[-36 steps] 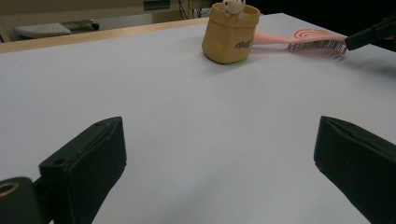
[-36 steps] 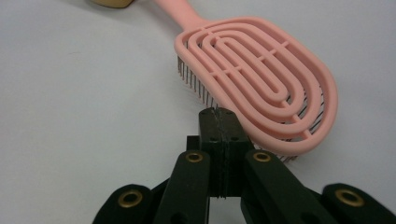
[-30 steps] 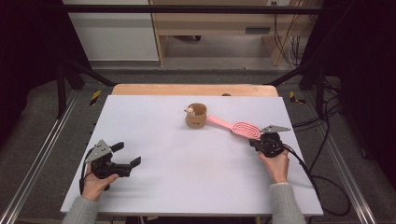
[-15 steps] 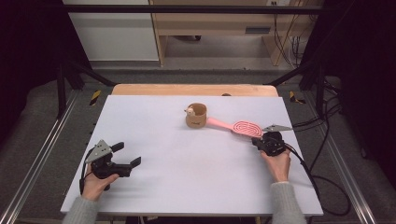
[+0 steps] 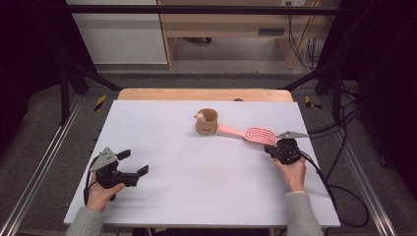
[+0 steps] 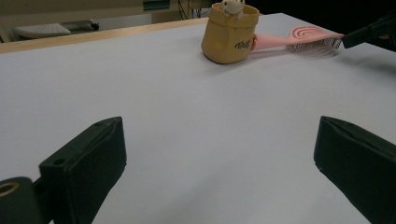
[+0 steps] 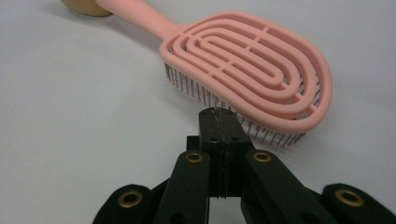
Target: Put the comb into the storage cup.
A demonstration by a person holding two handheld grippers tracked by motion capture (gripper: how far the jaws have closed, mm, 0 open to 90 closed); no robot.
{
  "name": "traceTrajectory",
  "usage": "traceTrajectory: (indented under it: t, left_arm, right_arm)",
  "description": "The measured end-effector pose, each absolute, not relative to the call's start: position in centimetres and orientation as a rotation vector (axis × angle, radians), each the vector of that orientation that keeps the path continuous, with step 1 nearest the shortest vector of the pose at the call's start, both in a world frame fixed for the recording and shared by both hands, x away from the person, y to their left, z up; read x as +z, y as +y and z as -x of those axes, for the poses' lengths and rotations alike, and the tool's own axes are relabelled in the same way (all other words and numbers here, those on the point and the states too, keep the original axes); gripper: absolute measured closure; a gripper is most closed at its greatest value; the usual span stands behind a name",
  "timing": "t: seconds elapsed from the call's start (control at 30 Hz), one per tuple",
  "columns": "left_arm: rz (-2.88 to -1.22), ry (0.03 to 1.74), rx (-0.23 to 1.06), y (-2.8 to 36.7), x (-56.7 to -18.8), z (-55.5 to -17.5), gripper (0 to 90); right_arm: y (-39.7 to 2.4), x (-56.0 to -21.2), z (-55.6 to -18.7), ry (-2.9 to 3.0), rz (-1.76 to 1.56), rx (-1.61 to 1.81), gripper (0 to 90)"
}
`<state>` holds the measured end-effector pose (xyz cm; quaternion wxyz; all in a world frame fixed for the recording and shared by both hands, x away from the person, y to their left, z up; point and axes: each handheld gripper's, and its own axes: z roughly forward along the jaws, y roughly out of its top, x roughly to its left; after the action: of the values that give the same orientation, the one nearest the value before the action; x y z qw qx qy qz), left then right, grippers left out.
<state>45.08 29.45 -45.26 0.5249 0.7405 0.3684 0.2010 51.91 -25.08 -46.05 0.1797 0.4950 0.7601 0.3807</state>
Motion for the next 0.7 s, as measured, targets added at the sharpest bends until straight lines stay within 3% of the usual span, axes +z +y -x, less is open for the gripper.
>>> traceTrajectory:
  t: [0.7]
  left_arm:
    - [-1.776, 0.880, 0.479, 29.4, -45.3, -45.1, 2.3]
  right_arm:
    - [-19.4, -43.3, -54.3, 2.122, -1.305, 1.204, 90.0]
